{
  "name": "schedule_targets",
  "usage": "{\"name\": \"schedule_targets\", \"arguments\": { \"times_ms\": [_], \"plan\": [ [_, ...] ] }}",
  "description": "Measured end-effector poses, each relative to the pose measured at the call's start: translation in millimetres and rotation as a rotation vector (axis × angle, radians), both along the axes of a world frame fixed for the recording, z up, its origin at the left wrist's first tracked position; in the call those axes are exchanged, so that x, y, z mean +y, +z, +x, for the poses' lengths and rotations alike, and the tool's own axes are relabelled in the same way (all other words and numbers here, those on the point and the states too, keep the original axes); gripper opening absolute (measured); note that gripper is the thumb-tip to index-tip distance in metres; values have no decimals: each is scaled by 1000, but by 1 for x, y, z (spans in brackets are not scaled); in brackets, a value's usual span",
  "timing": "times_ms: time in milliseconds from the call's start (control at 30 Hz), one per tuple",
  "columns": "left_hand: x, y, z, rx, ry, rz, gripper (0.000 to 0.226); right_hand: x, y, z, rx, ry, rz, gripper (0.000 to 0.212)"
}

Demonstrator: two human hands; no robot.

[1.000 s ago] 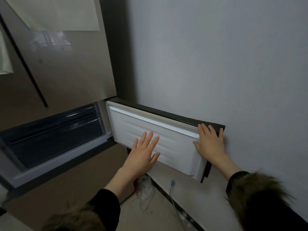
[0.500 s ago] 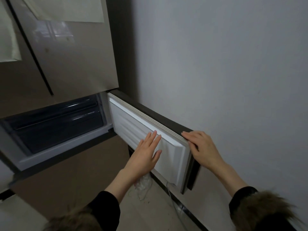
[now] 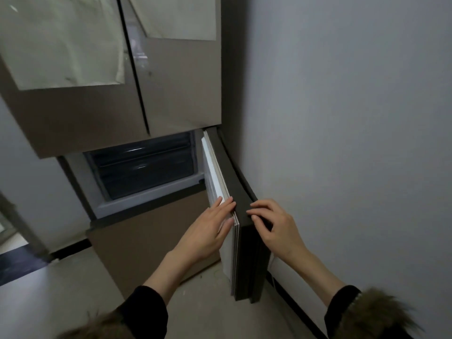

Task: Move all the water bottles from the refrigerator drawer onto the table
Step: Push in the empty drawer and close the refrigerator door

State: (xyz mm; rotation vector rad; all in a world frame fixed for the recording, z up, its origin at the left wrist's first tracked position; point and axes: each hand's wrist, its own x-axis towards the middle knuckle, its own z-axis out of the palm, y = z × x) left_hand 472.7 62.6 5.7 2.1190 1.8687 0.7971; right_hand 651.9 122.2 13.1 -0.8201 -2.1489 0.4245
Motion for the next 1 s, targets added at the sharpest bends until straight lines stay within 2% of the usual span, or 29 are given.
{"name": "schedule_targets", "arguments": {
  "times_ms": [233, 300, 400, 500, 767, 867, 1000],
  "plan": [
    [-71, 11, -43, 51, 57, 72, 43, -50, -8, -62, -23, 10, -68, 28],
    [-89, 8, -59, 74, 90, 121, 41, -59, -8, -81, 20, 22, -154, 29],
    [-113, 5, -86, 119, 151, 169, 40, -68, -1, -113, 191, 56, -387, 25],
    [-128, 2, -115, 160, 240, 135, 46, -70, 0, -149, 144, 153, -429, 27],
    [-125, -3, -194, 257, 552, 88, 68, -42, -5, -252, -340, 266, -71, 57],
    [-115, -2, -227, 288, 647, 106, 64, -15, -1, -294, -470, 260, 103, 58],
    [-100, 1, -269, 287, 768, 92, 54, 21, -3, -347, -518, 350, 317, 55]
  ]
}}
